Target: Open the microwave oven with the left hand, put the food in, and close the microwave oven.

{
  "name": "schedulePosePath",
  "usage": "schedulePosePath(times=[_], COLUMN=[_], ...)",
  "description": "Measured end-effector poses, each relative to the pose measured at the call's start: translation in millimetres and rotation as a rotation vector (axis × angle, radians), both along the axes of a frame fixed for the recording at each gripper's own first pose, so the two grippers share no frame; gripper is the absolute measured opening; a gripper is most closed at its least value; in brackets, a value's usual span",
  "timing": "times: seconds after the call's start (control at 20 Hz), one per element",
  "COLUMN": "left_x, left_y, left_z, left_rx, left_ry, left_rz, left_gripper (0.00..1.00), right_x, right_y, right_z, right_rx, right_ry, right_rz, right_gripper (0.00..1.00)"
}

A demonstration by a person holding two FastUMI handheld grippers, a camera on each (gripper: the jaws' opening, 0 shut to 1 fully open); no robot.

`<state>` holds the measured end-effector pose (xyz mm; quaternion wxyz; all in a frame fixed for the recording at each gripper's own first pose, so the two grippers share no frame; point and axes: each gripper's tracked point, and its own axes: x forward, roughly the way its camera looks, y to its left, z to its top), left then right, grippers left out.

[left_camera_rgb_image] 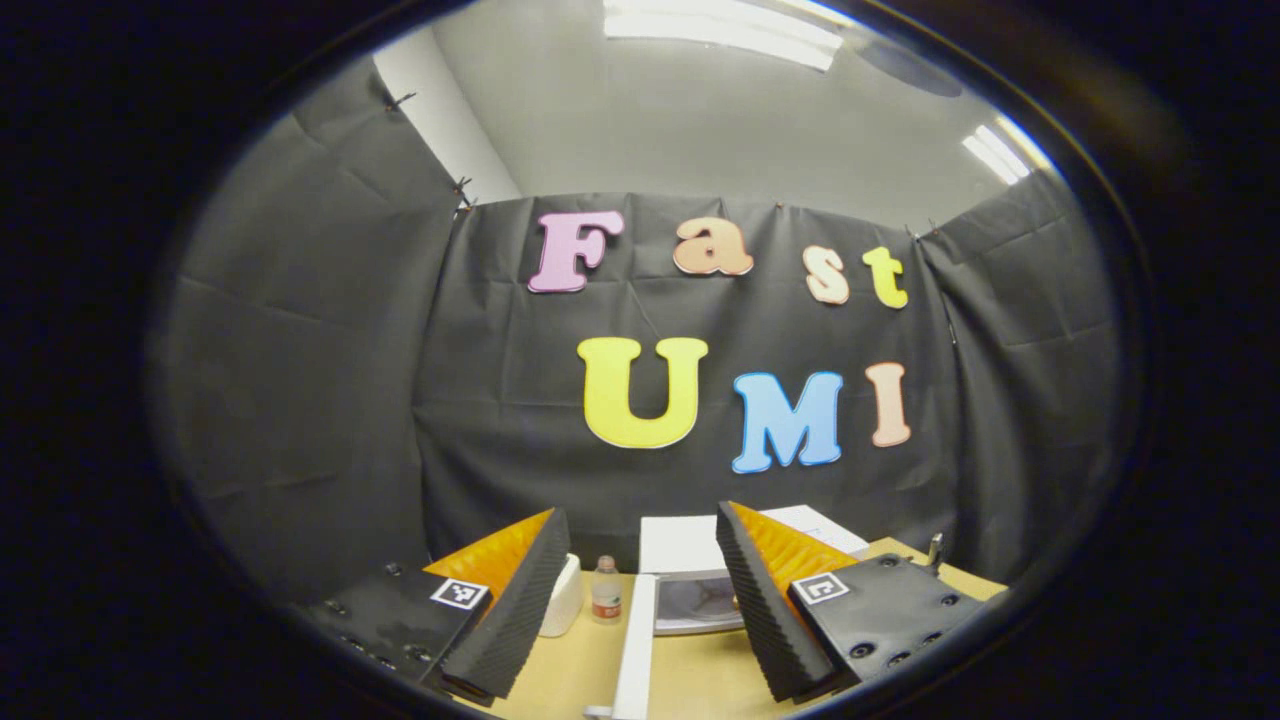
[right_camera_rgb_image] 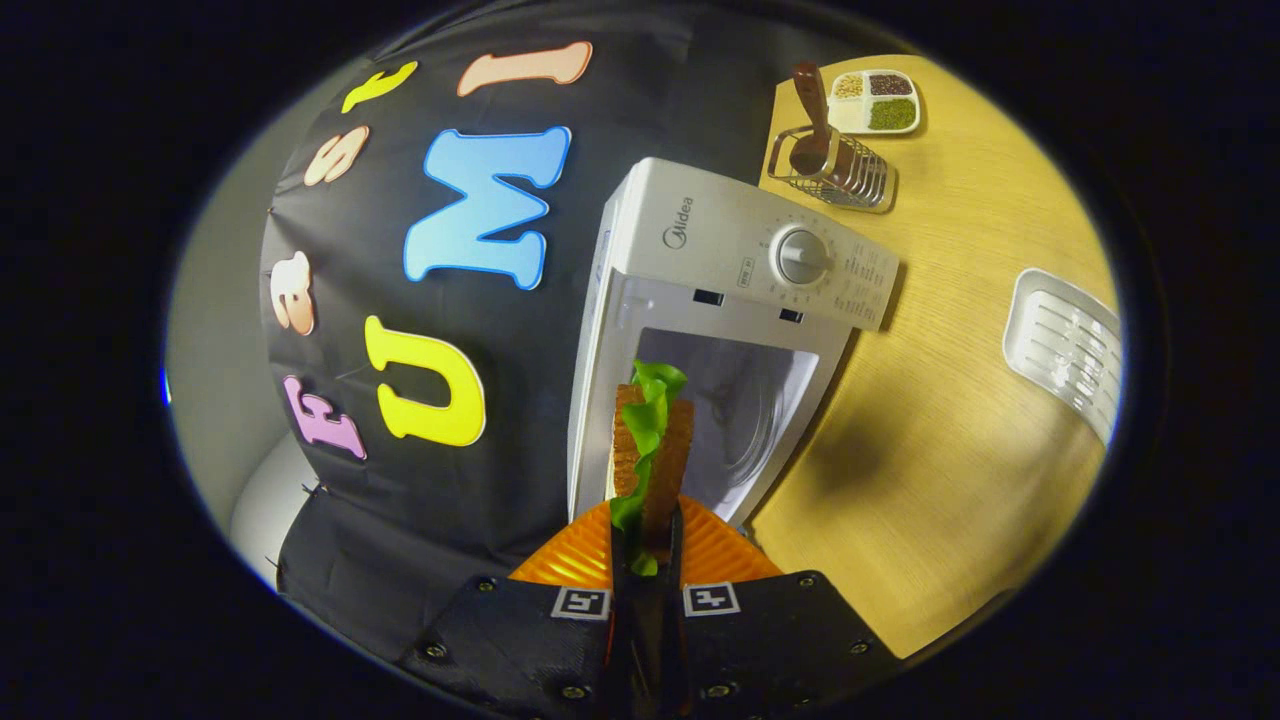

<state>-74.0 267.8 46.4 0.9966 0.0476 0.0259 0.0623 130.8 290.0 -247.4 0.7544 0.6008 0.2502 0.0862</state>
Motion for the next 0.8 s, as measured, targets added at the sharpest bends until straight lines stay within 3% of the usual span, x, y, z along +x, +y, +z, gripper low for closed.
schedulePosePath(times=[0.45,0.8], left_x=[11.9,24.9], left_y=[25.9,35.7], left_z=[-12.6,-31.9], left_rx=[-0.010,-0.010], left_ry=[0.040,0.104], left_rz=[0.088,0.132], left_gripper=[0.94,0.94], right_x=[80.3,143.0], right_y=[26.5,39.9], right_z=[-43.5,-71.1], right_rx=[-0.064,-0.031], right_ry=[0.021,0.048], right_rz=[-0.032,-0.167], right_gripper=[0.12,0.12])
